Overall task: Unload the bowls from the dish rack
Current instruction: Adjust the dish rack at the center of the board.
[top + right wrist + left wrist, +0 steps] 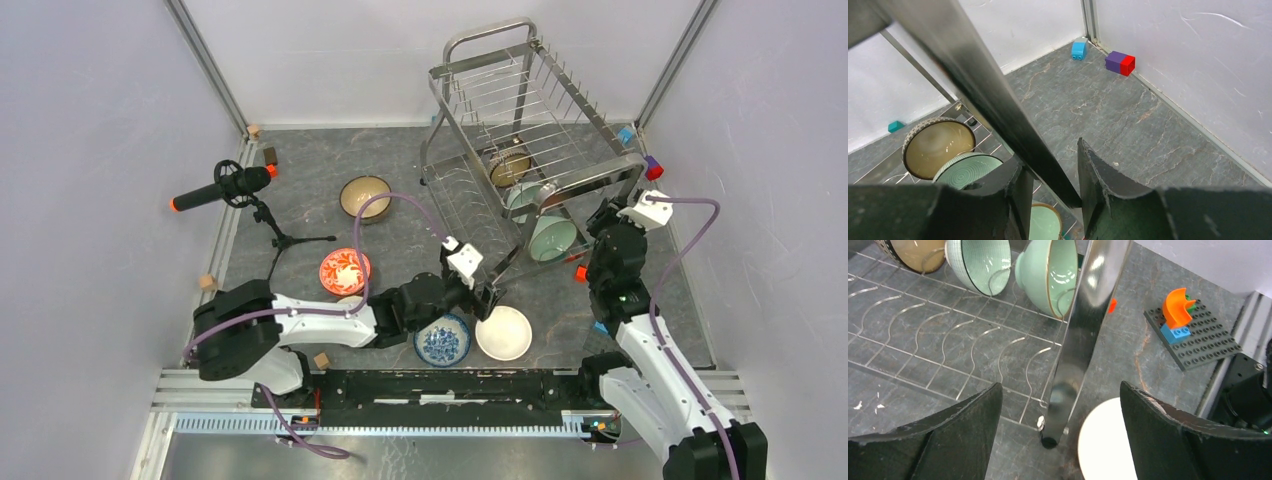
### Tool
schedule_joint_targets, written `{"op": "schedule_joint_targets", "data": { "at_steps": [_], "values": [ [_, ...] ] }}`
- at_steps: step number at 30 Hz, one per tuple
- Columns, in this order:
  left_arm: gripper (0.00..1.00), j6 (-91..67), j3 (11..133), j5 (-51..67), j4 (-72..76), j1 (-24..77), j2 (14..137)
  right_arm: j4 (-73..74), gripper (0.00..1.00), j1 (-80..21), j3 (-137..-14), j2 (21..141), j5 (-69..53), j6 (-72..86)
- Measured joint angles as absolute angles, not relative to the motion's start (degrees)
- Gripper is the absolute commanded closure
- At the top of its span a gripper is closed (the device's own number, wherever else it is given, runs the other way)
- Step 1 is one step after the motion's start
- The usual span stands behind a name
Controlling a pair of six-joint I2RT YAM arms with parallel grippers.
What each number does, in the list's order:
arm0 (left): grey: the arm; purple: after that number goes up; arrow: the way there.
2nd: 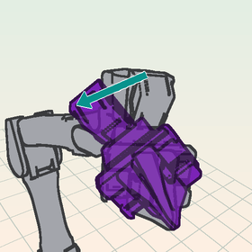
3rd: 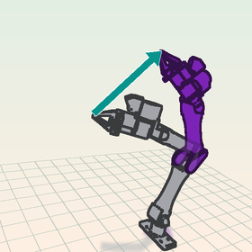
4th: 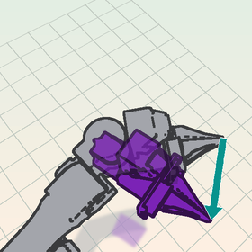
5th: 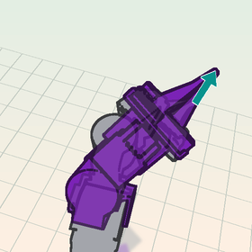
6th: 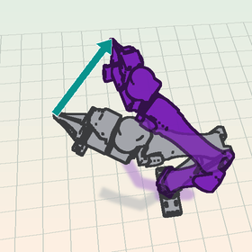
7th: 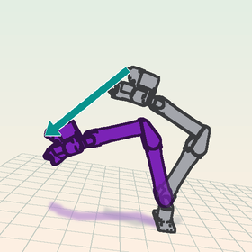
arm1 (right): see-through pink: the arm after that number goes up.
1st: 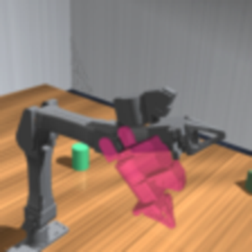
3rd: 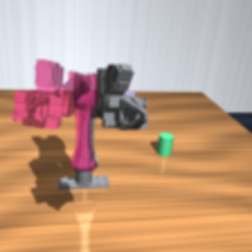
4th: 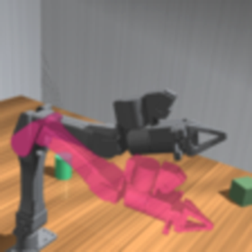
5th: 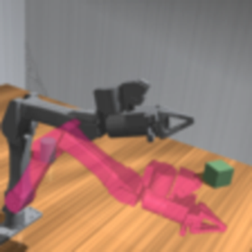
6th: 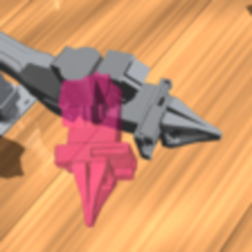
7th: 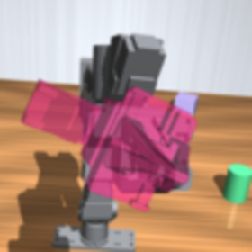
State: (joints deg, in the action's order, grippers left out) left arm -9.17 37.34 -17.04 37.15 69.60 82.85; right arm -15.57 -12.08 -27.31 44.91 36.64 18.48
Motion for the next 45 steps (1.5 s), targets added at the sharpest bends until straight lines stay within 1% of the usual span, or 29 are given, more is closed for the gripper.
{"op": "schedule_joint_targets", "data": {
  "at_steps": [3, 6, 7, 9, 11, 17, 21, 30, 32, 34, 36, 40, 43, 45],
  "values": [
    [0.24, -7.7, 39.5, -19.3, 38.4, 69.9, 85.8, -15.5, 1.0, -12.2, -27.0, 44.4, 36.4, 18.9],
    [0.45, -6.0, 42.2, -22.6, 39.3, 69.9, 88.8, -15.6, 1.0, -12.4, -26.1, 43.3, 35.8, 19.4],
    [0.5, -5.5, 43.1, -23.1, 39.4, 69.9, 89.7, -15.7, 1.0, -12.4, -25.8, 42.9, 35.6, 19.6],
    [0.59, -4.4, 44.6, -25.0, 39.4, 70.5, 91.2, -15.8, 1.0, -12.6, -24.9, 41.8, 34.8, 19.9],
    [0.64, -3.0, 46.0, -26.2, 39.5, 70.9, 92.7, -15.8, 1.0, -12.7, -24.2, 40.8, 34.2, 20.3],
    [0.74, 1.6, 48.2, -29.9, 39.1, 70.5, 94.8, -15.8, 1.0, -12.8, -23.2, 39.1, 33.0, 21.5],
    [0.8, 2.6, 49.4, -30.0, 39.1, 68.4, 96.0, -16.2, 1.0, -12.8, -22.5, 38.3, 32.6, 22.5],
    [0.85, 3.7, 51.0, -27.0, 39.0, 63.0, 97.3, -16.4, 1.0, -13.5, -21.1, 36.6, 30.7, 25.0],
    [0.89, 3.7, 51.0, -25.8, 39.0, 61.9, 97.3, -16.4, 0.99, -13.6, -21.1, 36.6, 29.9, 25.3],
    [0.95, 3.8, 51.0, -24.4, 38.9, 60.6, 97.3, -16.6, 0.94, -13.8, -21.1, 36.8, 28.9, 25.3],
    [0.98, 4.1, 51.2, -22.9, 38.7, 59.3, 97.3, -16.7, 0.86, -13.9, -21.1, 37.0, 27.8, 25.5],
    [0.98, 4.5, 51.5, -21.2, 38.2, 57.0, 97.3, -16.6, 0.66, -14.2, -21.1, 37.2, 25.3, 25.5],
    [0.98, 4.5, 51.5, -20.3, 38.2, 55.7, 97.3, -16.4, 0.49, -14.3, -21.1, 37.2, 23.7, 25.6],
    [0.98, 4.5, 51.5, -19.9, 38.2, 54.9, 97.3, -14.0, 0.39, -14.5, -21.1, 37.1, 22.6, 27.3]
  ]
}}
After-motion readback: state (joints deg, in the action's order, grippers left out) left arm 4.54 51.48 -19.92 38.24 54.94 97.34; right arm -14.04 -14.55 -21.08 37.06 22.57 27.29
